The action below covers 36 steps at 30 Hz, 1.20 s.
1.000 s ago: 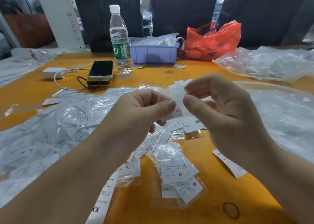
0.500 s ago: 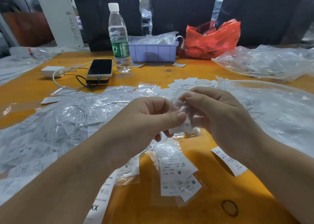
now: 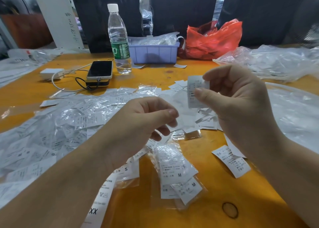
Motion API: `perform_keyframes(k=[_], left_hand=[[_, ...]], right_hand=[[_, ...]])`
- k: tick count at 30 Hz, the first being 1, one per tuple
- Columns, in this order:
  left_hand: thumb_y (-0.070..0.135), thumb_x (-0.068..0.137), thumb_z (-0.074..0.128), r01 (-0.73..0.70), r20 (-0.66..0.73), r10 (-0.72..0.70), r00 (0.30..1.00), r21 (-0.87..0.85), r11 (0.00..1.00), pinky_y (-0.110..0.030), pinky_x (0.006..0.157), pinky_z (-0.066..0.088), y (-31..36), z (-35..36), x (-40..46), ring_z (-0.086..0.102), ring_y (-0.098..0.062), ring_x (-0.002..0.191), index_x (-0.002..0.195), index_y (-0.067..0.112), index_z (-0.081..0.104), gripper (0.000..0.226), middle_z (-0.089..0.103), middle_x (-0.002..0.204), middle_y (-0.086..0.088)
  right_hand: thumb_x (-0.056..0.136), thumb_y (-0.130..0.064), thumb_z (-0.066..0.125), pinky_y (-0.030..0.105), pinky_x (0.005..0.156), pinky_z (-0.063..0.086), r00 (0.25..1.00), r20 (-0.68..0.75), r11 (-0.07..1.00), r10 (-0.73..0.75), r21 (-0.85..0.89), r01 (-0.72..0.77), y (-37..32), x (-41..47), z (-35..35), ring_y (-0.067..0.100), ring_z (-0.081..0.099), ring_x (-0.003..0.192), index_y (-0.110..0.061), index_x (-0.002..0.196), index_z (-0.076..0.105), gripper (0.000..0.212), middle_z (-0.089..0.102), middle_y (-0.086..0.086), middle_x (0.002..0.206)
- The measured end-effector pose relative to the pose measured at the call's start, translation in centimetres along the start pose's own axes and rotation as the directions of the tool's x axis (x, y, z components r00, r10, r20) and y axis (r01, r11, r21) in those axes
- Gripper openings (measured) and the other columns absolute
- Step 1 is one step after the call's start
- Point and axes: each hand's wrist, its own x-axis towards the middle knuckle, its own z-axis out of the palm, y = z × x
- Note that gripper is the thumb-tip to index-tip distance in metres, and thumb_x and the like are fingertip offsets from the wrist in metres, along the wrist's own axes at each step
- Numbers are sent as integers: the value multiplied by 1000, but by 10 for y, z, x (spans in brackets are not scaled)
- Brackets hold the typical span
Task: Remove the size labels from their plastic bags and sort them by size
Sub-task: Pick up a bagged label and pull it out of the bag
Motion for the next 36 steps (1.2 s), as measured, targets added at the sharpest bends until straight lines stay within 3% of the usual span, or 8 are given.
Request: perform_keyframes(k=[3,10,15,19,23,30,36], left_hand=[[12,87,66,-2,-31,4,1000,46,999,-18,53,49,-1,0,0,58,-10,56,78,14,72,11,66,61,0],[17,90,63,6,-88,11,996,190,982,-29,60,43,-5,1,2,52,4,50,79,26,74,18,56,52,22],[19,89,65,-37,-57,51,997,226,973,-27,62,44,-3,3,0,57,7,56,80,34,76,20,70,74,18],[26,88,68,-52,-31,61,998,235,971,-26,62,43,-4,2,-1,58,7,58,82,35,76,14,72,80,14],[40,77,66,-59,-11,63,998,226,972,-23,58,44,-4,2,-1,56,5,57,82,36,76,12,71,77,12],[33,88,64,-91,-106,113,988,193,977,-26,59,44,-3,0,0,50,2,50,81,24,74,15,53,50,20],[34,86,64,-140,-128,167,978,194,971,-18,55,47,-1,1,0,49,1,50,80,22,72,16,52,48,18]], right_hand=[[83,-6,72,35,71,60,1000,-23,999,-14,-36,14,-1,1,-1,18,63,84,-26,90,64,23,65,-4,83],[87,8,58,24,58,56,989,133,997,-65,-22,69,-5,-1,6,18,61,80,-18,79,70,30,61,2,89],[80,-5,52,14,66,44,962,259,983,-82,-139,121,-4,-4,8,8,59,82,-14,76,72,23,61,-11,83],[85,-15,60,29,62,52,936,345,988,-67,-111,111,-4,-6,7,14,60,83,-12,79,74,16,60,-4,84],[86,-12,68,42,66,54,934,353,984,-63,-134,117,-5,-7,7,17,62,84,-12,81,75,9,62,-3,85],[86,-4,68,45,65,53,943,327,984,-64,-137,114,-4,-6,8,19,62,79,-10,80,75,10,64,-1,84],[86,-11,68,40,68,54,934,357,983,-25,-163,89,-3,-7,9,16,62,79,-12,80,74,9,63,-3,82]])
